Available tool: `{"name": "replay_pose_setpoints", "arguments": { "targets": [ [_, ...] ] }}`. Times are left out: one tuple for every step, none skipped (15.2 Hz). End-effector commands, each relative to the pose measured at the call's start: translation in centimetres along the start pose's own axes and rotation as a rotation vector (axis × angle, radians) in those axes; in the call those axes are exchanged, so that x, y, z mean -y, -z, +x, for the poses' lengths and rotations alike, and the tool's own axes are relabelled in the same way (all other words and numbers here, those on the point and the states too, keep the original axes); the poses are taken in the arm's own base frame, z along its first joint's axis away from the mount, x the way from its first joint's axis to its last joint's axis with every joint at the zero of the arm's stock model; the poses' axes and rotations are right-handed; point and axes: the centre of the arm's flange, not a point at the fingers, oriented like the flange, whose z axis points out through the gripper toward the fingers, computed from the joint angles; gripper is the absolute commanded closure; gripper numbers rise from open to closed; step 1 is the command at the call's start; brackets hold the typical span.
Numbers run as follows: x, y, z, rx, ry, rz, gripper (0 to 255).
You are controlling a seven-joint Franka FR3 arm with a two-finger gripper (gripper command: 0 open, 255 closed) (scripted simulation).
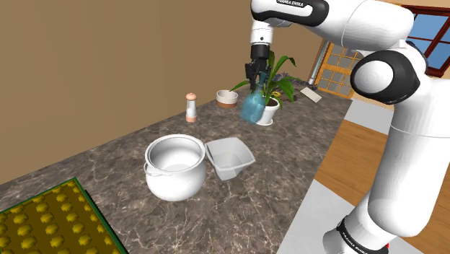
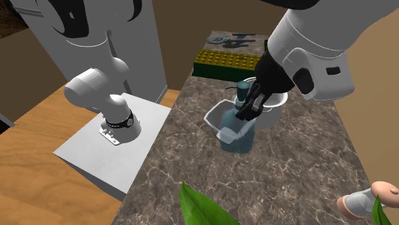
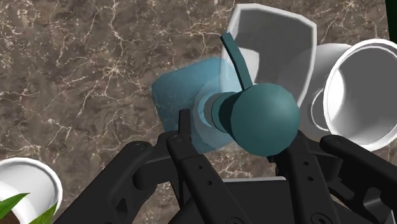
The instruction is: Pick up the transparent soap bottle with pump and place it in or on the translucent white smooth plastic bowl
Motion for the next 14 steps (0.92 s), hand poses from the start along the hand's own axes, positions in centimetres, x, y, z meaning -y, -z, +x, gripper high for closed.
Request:
{"name": "replay_pose_setpoints", "arguments": {
  "targets": [
    [2.4,0.1,-1.1,0.000,-0.001,0.000,255],
    [3.7,0.1,-1.6,0.000,-0.001,0.000,255],
    [4.9,0.1,-2.0,0.000,-0.001,0.000,255],
    [6.2,0.2,-2.4,0.000,-0.001,0.000,255],
    [7.4,0.2,-2.9,0.000,-0.001,0.000,255],
    [8.6,0.2,-3.3,0.000,-0.001,0.000,255],
    [9.9,0.3,-3.7,0.000,-0.001,0.000,255],
    [11.1,0.3,-4.2,0.000,-0.001,0.000,255],
    [12.4,0.3,-4.6,0.000,-0.001,0.000,255],
    [13.6,0.4,-5.0,0.000,-0.001,0.000,255],
    [14.9,0.4,-5.5,0.000,-0.001,0.000,255],
    [16.1,0.4,-5.9,0.000,-0.001,0.000,255],
    [17.4,0.5,-6.4,0.000,-0.001,0.000,255],
    [17.3,0.0,-6.2,0.000,-0.001,0.000,255]
  ]
}}
